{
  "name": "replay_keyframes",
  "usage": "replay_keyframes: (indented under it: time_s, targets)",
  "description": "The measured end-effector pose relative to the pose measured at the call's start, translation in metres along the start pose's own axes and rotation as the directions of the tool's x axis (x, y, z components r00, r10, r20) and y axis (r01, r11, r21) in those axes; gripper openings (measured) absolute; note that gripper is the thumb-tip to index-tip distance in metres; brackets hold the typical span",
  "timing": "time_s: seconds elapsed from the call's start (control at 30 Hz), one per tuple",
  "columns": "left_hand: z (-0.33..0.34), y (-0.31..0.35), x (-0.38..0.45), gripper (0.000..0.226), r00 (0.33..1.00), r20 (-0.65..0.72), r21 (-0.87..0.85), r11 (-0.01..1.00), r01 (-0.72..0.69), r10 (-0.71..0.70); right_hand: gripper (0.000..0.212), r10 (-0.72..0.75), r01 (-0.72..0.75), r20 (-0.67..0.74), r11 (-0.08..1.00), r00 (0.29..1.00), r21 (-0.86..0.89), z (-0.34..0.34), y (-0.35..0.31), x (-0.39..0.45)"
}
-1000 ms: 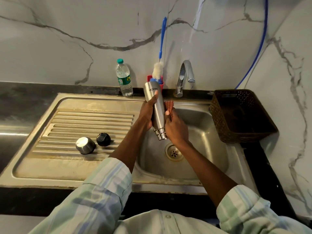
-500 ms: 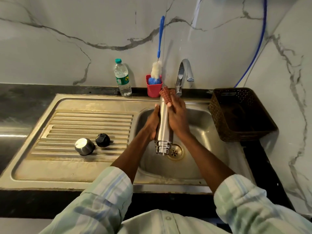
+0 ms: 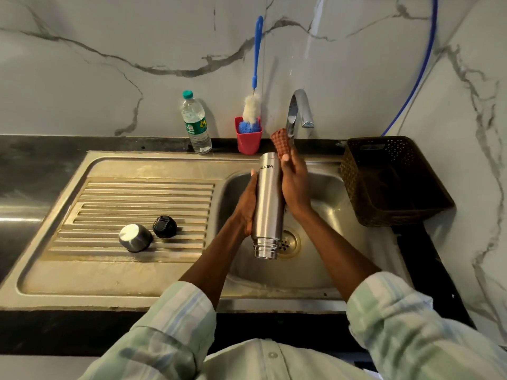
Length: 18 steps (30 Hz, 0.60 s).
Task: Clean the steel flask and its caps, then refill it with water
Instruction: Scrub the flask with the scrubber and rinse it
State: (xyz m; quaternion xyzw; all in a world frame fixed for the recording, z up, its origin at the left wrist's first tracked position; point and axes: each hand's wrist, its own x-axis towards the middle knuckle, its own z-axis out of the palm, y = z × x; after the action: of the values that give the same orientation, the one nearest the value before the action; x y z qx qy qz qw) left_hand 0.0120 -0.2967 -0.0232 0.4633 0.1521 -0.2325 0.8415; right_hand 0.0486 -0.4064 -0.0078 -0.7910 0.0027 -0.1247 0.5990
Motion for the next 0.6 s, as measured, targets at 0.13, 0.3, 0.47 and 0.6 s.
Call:
replay_keyframes:
  time_s: [0.13,0.3,0.47,0.6]
  targets:
    - [0.001,0.020,0.004,0.046,0.999,0.017,-0.078,0.996,-0.037,0.038,0.047,-0.168,0.175,0.085,0.981,0.982,-0.078,0.006,0.009,-0.035]
    - [-0.019,0.018,0.009,0.038,0.995,0.027,0.081,0.992,-0.094,0.092,0.047,-0.294,0.315,0.201,0.945,0.934,-0.083,0.011,0.032,-0.088]
    - [-0.005,0.008,0.002,0.047,0.999,0.030,0.024,0.999,-0.021,0.021,0.043,-0.032,0.031,0.038,0.999,0.999,0.043,0.005,-0.003,-0.008]
    - [-0.003,0.025,0.005,0.036,0.997,0.067,-0.035,0.999,-0.032,0.035,0.044,-0.066,0.056,0.100,0.994,0.993,0.098,0.000,-0.006,-0.019]
